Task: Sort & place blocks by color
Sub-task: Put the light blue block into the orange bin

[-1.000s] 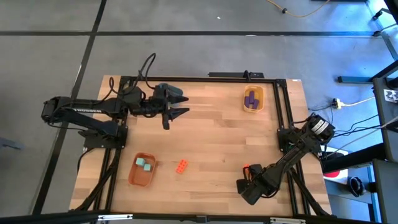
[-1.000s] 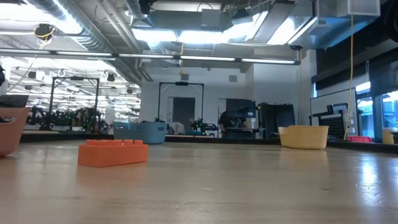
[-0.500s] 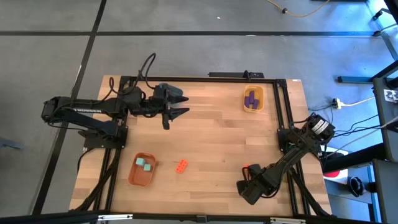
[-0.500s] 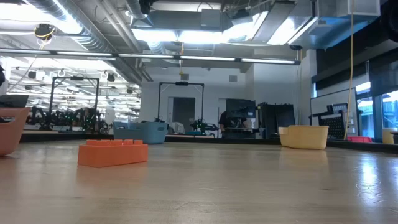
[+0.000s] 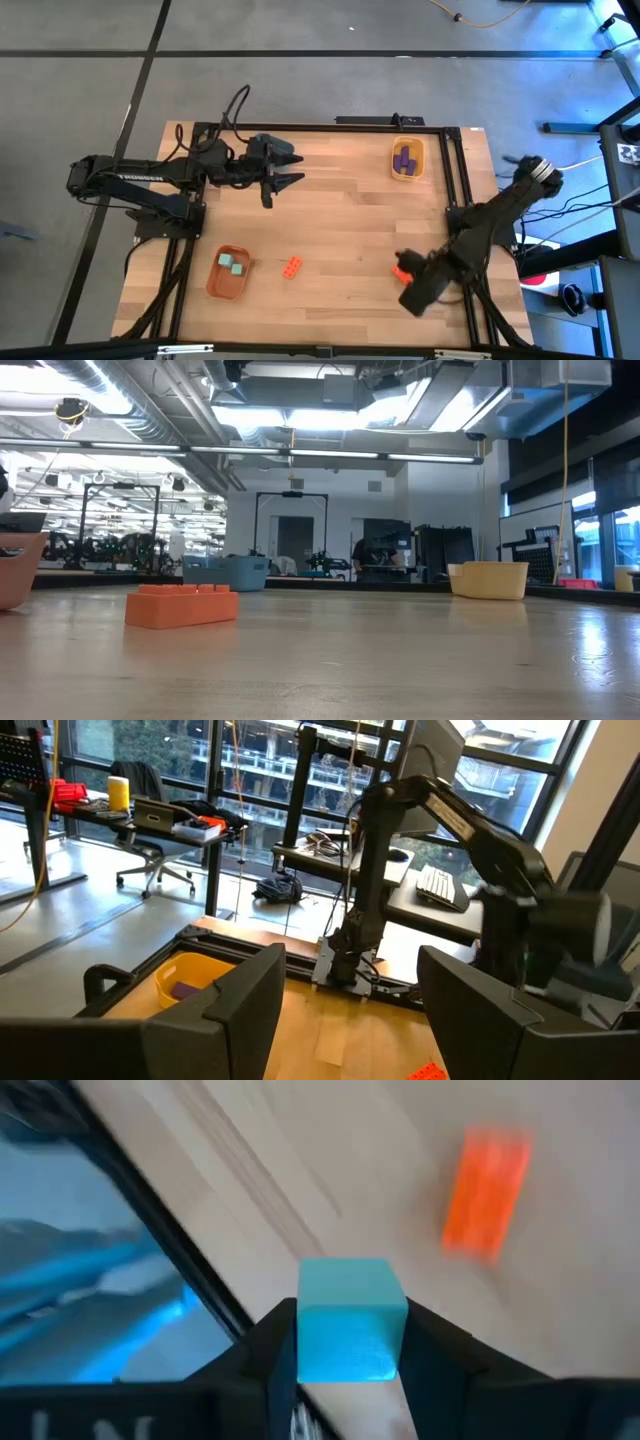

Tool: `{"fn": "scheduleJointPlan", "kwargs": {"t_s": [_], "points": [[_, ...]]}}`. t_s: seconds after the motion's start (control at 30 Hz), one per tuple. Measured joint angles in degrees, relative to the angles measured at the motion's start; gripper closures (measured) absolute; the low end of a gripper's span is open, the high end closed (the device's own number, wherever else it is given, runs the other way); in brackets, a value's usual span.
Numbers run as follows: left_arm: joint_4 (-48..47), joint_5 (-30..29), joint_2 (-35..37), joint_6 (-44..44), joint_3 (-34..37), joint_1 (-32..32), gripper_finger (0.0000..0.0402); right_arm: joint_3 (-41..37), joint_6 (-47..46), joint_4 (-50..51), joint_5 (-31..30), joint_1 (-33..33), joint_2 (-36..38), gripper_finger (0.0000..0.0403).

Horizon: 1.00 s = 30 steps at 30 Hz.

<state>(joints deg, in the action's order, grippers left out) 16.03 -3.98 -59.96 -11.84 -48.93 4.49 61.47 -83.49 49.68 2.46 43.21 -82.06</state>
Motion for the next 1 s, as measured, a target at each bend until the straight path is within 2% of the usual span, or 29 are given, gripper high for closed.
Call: {"fn": "scheduleJointPlan", "kwargs": {"t_s": [0.23, 0.4, 0.53, 0.67, 0.83, 1.0], "points": [[0.0, 0.0, 0.0, -0.7, 0.0, 0.0, 0.0182, 0.0, 21.9, -4.9, -8.7, -12.1, 7.7, 0.0266], [0.2, 0.6, 0.0, -1.6, 0.0, 0.0, 0.0182, 0.0, 40.3, -17.4, -9.4, -23.9, 7.5, 0.0266], [0.6, 0.6, 0.0, -1.7, 0.0, -0.2, 0.0182, 0.0, 52.7, -28.9, -6.8, -32.5, 7.3, 0.0266], [1.8, 0.7, 0.0, -1.7, 0.0, -1.0, 0.0182, 0.0, 60.3, -39.5, -1.8, -40.0, 7.5, 0.0266], [2.1, 0.4, 0.0, -1.7, 0.0, -1.6, 0.0182, 0.0, 63.9, -50.9, 5.6, -46.5, 7.6, 0.0266], [2.2, -0.8, 0.0, -1.7, 0.0, -1.6, 0.0182, 0.0, 64.5, -54.2, 9.0, -49.1, 7.6, 0.0266]]}}
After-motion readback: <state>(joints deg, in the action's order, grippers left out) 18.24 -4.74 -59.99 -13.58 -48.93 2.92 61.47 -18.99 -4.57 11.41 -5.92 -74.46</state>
